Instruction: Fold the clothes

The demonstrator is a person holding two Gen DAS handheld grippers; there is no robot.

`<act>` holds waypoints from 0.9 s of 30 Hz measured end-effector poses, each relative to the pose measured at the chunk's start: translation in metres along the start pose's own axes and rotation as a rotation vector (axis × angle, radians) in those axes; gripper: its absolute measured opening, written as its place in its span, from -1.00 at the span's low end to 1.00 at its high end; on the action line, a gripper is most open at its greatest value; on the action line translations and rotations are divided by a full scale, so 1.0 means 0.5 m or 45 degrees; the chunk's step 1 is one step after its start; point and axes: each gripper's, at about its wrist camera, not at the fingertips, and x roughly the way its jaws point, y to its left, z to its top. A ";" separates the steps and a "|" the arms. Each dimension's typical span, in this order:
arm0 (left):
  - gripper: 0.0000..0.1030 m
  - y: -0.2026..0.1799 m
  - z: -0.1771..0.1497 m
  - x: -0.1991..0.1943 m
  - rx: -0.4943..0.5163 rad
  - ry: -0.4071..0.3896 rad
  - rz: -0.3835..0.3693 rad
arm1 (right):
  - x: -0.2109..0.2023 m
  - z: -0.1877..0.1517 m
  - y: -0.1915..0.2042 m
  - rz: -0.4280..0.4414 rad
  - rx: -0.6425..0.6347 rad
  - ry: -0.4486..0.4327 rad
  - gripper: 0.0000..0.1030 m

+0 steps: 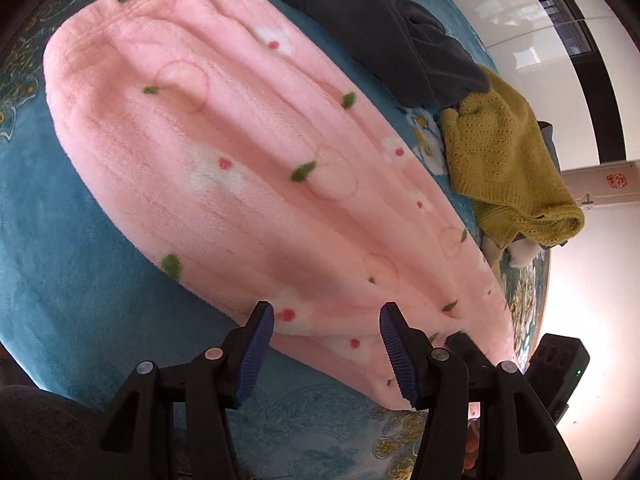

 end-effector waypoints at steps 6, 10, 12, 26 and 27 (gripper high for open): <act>0.15 0.024 0.005 -0.002 -0.062 0.018 -0.015 | 0.039 -0.027 0.040 0.118 -0.058 0.126 0.12; 0.16 0.012 0.005 0.001 -0.039 0.022 0.001 | 0.085 -0.045 0.069 0.108 -0.125 0.230 0.15; 0.16 0.007 0.005 0.006 -0.030 0.030 0.009 | 0.095 -0.047 0.082 0.081 -0.156 0.228 0.21; 0.17 0.009 0.011 0.006 -0.047 0.033 -0.027 | 0.117 -0.096 0.150 0.249 -0.254 0.355 0.32; 0.17 0.009 0.011 0.005 -0.046 0.033 -0.026 | 0.111 -0.106 0.151 0.251 -0.262 0.369 0.32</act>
